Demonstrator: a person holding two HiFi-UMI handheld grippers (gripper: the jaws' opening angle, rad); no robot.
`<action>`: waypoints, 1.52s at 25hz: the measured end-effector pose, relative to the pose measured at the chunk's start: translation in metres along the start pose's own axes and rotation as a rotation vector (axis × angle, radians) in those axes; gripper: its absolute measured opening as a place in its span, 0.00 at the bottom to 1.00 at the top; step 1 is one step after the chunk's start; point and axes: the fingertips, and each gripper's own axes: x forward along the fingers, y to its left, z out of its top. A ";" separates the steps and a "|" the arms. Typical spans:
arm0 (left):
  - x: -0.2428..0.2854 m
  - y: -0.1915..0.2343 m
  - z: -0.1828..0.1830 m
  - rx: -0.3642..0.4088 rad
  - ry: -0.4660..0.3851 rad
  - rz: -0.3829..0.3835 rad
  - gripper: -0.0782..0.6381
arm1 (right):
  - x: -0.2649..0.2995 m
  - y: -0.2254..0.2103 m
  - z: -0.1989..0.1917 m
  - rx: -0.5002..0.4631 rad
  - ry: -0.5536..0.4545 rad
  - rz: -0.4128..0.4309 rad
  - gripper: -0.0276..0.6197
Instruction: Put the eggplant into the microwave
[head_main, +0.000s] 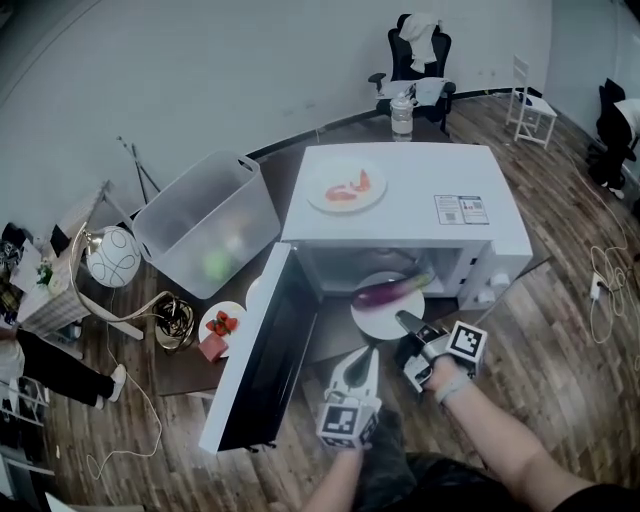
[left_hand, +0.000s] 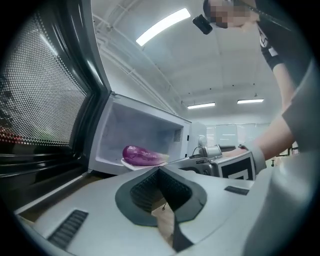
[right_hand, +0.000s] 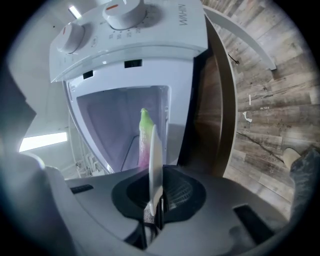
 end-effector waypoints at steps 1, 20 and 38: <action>0.003 -0.001 -0.001 0.003 -0.002 -0.007 0.11 | 0.002 -0.001 0.001 -0.005 -0.005 -0.005 0.08; 0.047 0.006 -0.006 -0.003 -0.001 -0.031 0.11 | 0.027 0.004 0.018 -0.024 -0.034 -0.027 0.08; 0.069 0.017 -0.004 -0.056 0.015 -0.020 0.11 | 0.044 0.010 0.026 -0.017 -0.018 -0.029 0.15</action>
